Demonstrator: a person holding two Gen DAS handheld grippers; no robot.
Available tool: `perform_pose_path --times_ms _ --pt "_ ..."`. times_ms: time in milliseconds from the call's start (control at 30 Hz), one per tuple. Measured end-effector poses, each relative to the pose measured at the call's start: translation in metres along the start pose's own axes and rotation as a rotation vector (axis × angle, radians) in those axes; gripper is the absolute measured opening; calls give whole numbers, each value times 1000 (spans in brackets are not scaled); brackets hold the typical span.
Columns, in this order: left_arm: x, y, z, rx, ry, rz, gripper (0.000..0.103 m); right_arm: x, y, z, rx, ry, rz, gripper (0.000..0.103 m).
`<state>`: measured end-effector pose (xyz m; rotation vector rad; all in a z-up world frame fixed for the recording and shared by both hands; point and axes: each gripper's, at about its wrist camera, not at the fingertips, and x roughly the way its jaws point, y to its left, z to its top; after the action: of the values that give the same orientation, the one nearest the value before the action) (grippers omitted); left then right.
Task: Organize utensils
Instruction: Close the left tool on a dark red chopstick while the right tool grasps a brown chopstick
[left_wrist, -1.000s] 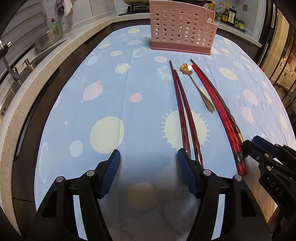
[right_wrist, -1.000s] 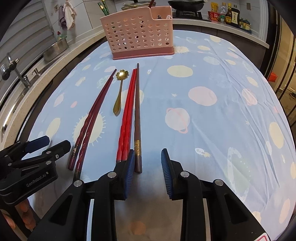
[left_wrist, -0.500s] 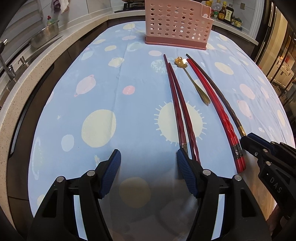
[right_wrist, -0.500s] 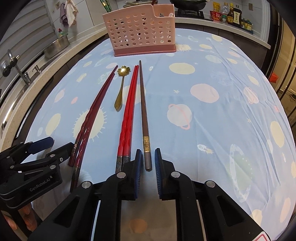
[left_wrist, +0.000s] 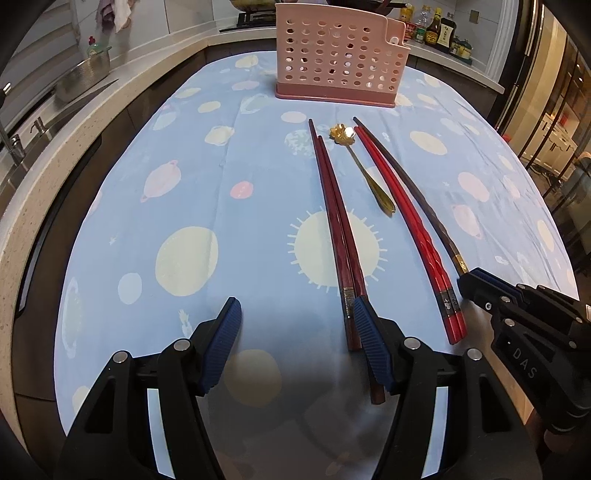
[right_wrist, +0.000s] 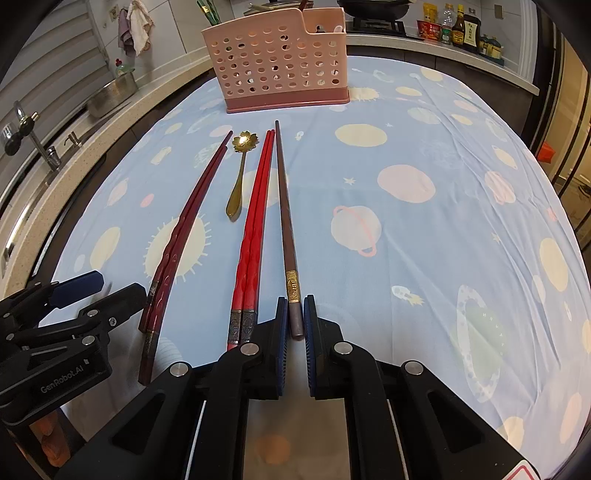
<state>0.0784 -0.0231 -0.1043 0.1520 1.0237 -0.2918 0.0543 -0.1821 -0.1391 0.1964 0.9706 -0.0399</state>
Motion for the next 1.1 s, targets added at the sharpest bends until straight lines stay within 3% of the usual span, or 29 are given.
perform_pose_path --times_ms 267,433,500,600,667,733,933,1100 --pt "10 2 -3 -10 29 -20 62 0 0 0 1 0 1 8" --pt "12 6 -4 -14 24 12 61 -1 -2 0 3 0 4 8" --pt "12 8 -3 -14 18 21 56 -1 -1 0 3 0 4 8" --pt "10 7 -3 -4 8 20 41 -1 -1 0 1 -2 5 8" --pt "8 6 -3 0 7 2 18 -2 -2 -1 1 -3 8 7" --pt "7 7 -2 2 11 -14 9 -3 -1 -1 0 -5 11 7" --pt "-9 17 3 -25 -10 -33 7 -22 -2 4 10 -44 23 7" --pt "-37 26 18 -40 -67 -34 7 -56 -3 21 23 -127 39 7"
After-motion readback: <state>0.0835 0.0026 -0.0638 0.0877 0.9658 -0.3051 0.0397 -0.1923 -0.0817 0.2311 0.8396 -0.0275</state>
